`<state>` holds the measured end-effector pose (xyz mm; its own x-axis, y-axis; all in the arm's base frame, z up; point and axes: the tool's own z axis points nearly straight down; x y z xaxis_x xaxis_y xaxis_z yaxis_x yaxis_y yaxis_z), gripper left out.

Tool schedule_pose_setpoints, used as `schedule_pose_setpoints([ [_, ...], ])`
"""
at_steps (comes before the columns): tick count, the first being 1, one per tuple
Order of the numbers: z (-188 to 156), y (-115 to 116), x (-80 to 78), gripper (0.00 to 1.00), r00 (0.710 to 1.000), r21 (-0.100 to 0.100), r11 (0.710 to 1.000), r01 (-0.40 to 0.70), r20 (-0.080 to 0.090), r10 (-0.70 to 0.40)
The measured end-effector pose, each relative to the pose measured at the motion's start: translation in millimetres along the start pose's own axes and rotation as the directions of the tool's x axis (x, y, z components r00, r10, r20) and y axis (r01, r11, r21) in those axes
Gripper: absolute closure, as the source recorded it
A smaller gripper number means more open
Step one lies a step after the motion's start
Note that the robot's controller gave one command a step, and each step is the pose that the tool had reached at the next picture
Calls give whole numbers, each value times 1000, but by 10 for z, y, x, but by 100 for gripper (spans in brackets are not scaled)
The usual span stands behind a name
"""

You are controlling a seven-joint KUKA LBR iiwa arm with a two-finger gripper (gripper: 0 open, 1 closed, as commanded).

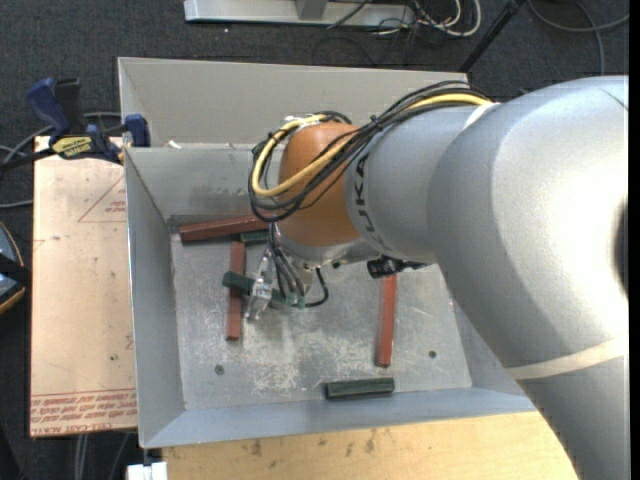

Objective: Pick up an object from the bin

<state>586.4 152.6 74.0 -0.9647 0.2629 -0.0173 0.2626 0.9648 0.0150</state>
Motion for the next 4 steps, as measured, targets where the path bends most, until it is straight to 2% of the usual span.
schedule_pose_setpoints([
  [3,-176,-15,21,100,1000,14,1000,-1,-19,1],
  [4,-370,-16,23,100,1000,17,1000,-3,-23,3],
])
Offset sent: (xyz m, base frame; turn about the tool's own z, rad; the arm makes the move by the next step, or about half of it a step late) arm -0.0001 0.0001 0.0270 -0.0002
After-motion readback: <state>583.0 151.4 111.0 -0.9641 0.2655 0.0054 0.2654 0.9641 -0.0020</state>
